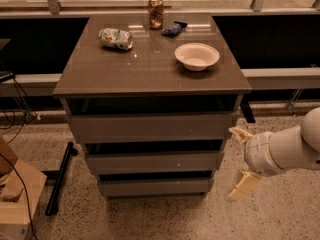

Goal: Open bottom drawer

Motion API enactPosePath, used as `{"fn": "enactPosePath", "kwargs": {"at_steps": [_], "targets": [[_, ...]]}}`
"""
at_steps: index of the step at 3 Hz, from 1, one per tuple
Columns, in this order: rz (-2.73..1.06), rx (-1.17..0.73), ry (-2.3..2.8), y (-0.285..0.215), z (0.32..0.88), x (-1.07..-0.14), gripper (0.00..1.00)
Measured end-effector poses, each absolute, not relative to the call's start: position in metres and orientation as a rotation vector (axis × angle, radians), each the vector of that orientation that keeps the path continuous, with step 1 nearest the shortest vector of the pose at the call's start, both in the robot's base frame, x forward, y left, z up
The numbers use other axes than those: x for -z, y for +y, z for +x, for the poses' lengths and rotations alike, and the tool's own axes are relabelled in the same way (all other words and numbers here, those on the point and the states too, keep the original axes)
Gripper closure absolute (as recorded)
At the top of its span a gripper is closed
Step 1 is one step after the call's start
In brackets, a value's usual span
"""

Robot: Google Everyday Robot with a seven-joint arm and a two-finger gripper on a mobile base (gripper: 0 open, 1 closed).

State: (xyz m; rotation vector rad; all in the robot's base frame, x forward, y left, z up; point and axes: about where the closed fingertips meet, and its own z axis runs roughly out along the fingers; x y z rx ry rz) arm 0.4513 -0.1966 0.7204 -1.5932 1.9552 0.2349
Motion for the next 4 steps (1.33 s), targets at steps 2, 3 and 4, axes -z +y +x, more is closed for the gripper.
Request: {"fn": "enactPosePath", "kwargs": {"at_steps": [2,3,4], "targets": [[-1.568,-0.270,1.960,-0.185,0.453,-0.696,0.00],[-1.528,-0.325,1.945,-0.170,0.451,-0.661,0.00],[-1.489,-0.365,1.938,-0.160,0.449,-0.628,0.00]]}}
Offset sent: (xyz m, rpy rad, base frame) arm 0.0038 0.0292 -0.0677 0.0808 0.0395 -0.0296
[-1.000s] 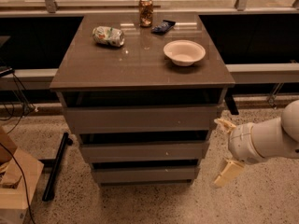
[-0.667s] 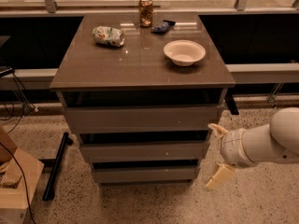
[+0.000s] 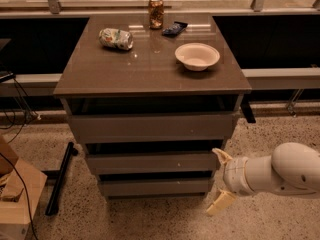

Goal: Open bottom drawer

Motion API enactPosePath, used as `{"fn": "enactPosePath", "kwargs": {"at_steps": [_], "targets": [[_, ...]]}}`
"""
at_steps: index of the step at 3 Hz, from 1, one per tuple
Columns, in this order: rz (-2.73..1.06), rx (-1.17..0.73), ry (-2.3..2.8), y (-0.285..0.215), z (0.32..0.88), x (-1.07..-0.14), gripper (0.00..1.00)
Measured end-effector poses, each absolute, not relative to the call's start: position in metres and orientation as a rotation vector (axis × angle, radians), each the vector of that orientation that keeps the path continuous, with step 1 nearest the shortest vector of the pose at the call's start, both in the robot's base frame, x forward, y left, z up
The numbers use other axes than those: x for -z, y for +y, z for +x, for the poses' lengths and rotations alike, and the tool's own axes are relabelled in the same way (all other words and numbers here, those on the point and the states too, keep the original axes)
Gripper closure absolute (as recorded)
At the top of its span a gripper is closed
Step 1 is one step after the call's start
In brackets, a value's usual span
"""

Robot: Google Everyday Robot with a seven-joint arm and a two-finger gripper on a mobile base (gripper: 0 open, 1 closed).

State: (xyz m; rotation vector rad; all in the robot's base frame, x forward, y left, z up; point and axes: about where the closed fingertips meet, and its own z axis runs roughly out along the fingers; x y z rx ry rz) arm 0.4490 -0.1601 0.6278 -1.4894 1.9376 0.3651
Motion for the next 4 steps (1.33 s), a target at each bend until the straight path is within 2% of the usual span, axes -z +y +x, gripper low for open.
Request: {"fn": "enactPosePath", "kwargs": {"at_steps": [2,4], "targets": [[-1.381,-0.456,1.934,-0.155,0.460,-0.565,0.00],[-1.376,-0.458,1.959,-0.151,0.461,-0.551,0.00]]}}
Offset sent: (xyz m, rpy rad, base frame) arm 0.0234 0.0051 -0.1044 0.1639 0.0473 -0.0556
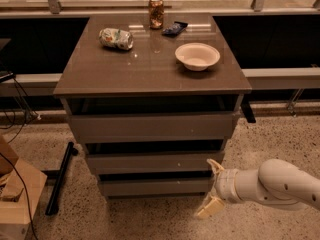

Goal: Open bottom drawer

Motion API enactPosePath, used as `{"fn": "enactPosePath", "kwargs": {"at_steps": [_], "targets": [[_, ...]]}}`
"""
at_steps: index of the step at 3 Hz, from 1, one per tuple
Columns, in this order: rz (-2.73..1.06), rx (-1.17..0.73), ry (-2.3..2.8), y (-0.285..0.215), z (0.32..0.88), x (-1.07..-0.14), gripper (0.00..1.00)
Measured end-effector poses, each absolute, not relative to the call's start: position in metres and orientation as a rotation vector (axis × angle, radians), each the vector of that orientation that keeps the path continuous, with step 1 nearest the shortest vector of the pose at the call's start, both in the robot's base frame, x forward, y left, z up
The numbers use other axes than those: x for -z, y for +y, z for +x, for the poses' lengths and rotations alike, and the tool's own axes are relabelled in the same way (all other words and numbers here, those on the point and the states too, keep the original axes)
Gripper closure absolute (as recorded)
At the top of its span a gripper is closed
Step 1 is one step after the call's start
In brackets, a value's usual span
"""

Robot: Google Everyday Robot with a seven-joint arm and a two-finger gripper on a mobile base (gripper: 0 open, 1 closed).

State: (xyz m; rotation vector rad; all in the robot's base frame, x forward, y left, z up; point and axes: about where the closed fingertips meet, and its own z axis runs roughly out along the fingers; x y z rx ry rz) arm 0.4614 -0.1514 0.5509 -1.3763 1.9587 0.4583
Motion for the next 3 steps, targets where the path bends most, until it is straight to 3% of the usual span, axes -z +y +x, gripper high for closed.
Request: {"fn": "enactPosePath", "kwargs": {"at_steps": [3], "targets": [[-1.211,-0.467,2.045,-0.157,0.493,-0.441,0.00]]}}
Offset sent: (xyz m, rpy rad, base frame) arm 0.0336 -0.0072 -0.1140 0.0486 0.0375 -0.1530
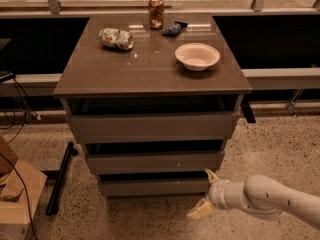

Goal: Open bottom drawer

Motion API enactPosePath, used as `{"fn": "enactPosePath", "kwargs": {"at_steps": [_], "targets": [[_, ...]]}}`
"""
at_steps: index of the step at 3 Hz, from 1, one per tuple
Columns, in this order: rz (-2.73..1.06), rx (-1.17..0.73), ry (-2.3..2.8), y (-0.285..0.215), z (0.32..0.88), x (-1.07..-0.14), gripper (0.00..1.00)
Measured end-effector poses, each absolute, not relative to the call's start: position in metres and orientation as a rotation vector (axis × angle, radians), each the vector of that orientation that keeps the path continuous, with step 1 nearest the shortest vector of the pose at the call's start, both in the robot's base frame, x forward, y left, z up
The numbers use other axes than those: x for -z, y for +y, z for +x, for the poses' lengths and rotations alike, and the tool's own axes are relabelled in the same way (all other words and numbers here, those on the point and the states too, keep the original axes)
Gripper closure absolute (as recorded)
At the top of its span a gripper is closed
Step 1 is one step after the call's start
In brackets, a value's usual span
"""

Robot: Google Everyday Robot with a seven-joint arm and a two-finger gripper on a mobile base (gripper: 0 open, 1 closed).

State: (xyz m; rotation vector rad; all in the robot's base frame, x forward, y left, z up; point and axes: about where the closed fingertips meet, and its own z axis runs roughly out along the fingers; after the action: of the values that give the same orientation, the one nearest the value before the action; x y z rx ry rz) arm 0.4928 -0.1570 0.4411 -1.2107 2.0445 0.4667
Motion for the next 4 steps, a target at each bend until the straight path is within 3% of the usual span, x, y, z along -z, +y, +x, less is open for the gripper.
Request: {"fn": "enactPosePath", "kwargs": {"at_steps": [4], "targets": [[-1.023,-0.598,2.113,-0.167,0.528,-0.343,0.00]]}}
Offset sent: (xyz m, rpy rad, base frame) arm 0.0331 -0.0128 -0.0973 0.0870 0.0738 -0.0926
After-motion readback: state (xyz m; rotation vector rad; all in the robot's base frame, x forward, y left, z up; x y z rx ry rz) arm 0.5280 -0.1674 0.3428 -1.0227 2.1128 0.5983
